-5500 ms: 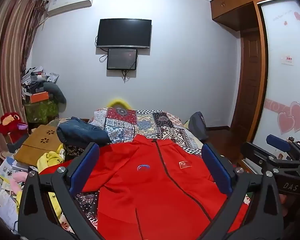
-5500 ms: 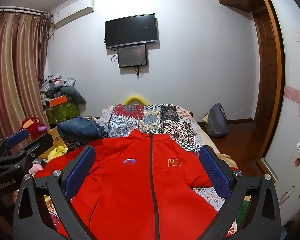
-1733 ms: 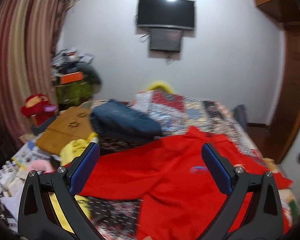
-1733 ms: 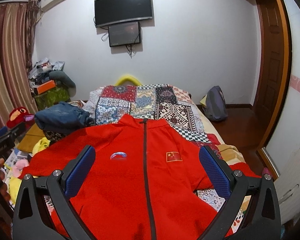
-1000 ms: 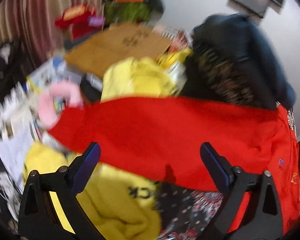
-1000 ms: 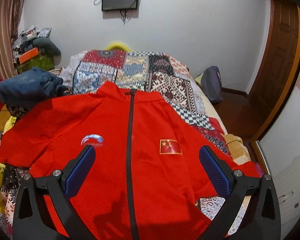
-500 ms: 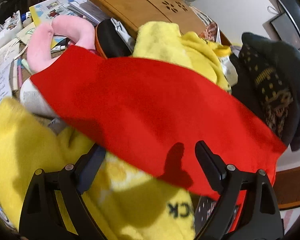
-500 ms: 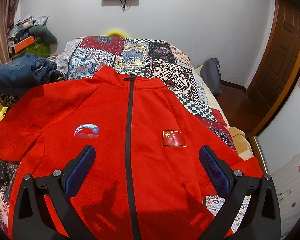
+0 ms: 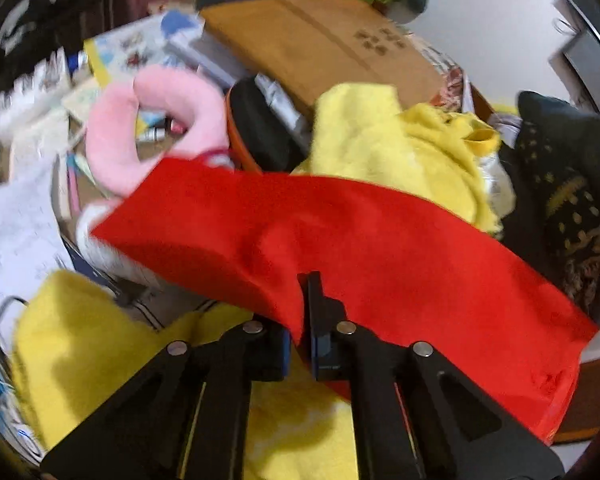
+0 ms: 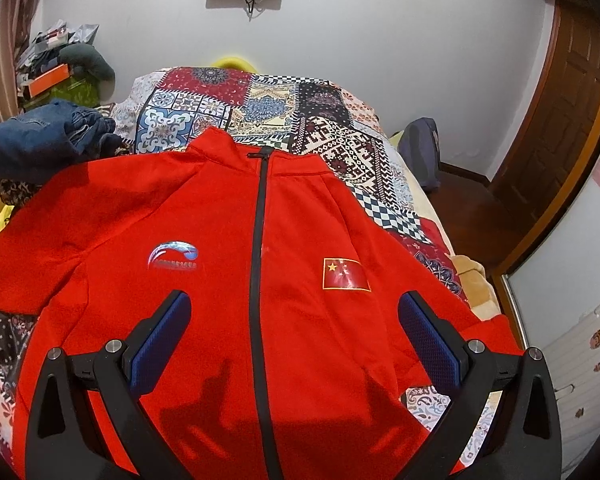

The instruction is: Fold large clothes

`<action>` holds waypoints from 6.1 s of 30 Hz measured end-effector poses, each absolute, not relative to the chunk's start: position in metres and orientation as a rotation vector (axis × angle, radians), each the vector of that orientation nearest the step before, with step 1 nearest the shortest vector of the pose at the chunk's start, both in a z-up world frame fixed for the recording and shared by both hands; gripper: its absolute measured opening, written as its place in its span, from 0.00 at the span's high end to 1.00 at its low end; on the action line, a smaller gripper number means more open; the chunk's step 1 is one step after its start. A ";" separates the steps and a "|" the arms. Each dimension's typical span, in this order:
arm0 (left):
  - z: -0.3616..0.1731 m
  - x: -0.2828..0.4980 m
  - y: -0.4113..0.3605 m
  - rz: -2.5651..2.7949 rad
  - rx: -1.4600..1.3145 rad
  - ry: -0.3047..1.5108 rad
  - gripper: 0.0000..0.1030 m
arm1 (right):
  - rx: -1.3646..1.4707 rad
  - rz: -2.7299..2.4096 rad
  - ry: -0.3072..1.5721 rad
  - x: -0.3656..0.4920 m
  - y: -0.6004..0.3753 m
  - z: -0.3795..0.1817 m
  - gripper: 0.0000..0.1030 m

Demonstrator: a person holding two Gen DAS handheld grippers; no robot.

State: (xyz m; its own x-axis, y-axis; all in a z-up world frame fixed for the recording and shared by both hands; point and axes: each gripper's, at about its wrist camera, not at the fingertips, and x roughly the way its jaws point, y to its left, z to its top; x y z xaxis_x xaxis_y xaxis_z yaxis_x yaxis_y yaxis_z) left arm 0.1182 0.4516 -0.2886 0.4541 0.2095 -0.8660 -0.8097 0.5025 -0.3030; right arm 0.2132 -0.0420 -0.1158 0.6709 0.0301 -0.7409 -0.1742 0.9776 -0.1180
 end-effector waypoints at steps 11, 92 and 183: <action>-0.120 0.149 0.337 0.569 -0.354 0.615 0.98 | -0.171 0.131 0.789 0.206 -0.048 -0.104 0.00; -0.267 0.192 0.173 0.101 -0.044 1.154 0.39 | -0.528 0.681 1.079 0.224 0.101 -0.201 0.40; -0.131 0.239 0.087 0.076 -0.023 0.873 0.30 | 0.394 0.046 0.946 0.224 -0.288 -0.113 0.49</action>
State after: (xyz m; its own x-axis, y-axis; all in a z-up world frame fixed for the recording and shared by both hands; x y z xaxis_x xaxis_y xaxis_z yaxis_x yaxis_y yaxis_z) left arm 0.2394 0.0866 -0.1307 0.6399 0.0576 -0.7663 -0.0761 0.9970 0.0113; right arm 0.2242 -0.2877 -0.1135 0.5895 0.2088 -0.7803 0.1323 0.9280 0.3483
